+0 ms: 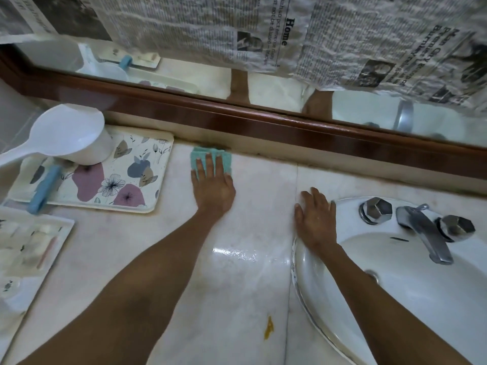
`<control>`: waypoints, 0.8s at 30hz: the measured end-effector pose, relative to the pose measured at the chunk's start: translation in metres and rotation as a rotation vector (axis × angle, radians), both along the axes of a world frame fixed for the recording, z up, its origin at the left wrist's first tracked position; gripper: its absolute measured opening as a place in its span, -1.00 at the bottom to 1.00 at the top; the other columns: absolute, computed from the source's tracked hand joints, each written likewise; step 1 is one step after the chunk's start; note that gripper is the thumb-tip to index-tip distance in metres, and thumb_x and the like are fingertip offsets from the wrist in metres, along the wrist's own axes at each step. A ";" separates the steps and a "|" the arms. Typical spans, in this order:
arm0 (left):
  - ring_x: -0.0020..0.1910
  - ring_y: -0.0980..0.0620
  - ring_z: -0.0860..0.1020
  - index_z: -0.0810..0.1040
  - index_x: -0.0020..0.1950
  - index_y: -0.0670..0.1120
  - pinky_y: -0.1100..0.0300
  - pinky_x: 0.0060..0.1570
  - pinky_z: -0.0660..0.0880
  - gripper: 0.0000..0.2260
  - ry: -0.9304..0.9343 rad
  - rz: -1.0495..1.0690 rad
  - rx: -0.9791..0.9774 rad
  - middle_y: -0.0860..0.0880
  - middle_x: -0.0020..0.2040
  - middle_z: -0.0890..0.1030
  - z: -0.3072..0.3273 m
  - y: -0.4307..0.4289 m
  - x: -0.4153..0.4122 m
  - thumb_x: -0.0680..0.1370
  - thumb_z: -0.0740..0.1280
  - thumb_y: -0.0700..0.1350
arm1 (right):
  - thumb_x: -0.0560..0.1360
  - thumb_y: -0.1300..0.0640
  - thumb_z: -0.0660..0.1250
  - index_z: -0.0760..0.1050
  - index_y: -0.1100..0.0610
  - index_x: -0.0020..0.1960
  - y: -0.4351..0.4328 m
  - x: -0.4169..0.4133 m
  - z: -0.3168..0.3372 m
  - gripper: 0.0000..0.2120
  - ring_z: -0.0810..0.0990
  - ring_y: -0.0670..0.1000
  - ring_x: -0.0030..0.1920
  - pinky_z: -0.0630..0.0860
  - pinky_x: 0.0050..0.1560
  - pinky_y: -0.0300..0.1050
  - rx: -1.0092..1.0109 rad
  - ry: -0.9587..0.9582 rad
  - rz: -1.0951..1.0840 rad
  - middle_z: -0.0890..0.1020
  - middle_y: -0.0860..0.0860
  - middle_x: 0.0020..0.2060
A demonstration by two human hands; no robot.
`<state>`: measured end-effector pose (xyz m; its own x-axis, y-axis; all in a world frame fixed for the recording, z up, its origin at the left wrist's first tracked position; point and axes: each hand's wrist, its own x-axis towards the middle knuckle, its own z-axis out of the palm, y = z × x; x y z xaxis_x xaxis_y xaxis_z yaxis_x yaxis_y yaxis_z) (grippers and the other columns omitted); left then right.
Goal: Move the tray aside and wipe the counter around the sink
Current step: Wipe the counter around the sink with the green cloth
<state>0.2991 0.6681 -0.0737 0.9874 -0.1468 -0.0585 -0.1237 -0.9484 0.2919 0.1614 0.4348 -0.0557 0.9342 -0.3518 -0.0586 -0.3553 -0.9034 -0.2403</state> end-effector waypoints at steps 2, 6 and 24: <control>0.63 -0.19 -0.02 -0.01 0.65 -0.03 -0.13 0.55 -0.14 -0.46 0.009 -0.090 -0.032 -0.09 0.65 0.00 0.000 -0.038 -0.019 0.68 -0.05 0.07 | 0.64 0.00 0.10 0.37 0.22 0.38 -0.009 -0.007 0.000 -0.58 0.26 0.20 0.48 0.08 0.53 0.17 0.047 -0.036 -0.084 0.33 0.22 0.47; 0.64 -0.12 -0.09 -0.01 0.65 0.06 -0.12 0.58 -0.12 -0.47 0.023 -0.467 0.038 -0.04 0.66 -0.03 -0.005 -0.050 -0.084 0.68 -0.02 0.08 | 0.64 0.04 0.11 0.38 0.24 0.38 -0.025 -0.021 0.002 -0.60 0.20 0.14 0.53 0.00 0.55 0.16 0.109 -0.058 -0.106 0.31 0.19 0.49; 0.63 -0.13 0.01 0.12 0.63 0.11 -0.14 0.57 -0.01 -0.52 -0.057 -0.692 0.008 -0.01 0.65 0.10 -0.007 -0.027 -0.170 0.69 0.03 0.08 | 0.67 -0.02 -0.02 0.32 0.15 0.46 -0.002 -0.049 -0.004 -0.55 0.02 0.10 0.59 -0.05 0.57 0.09 0.148 -0.108 -0.171 0.17 0.09 0.57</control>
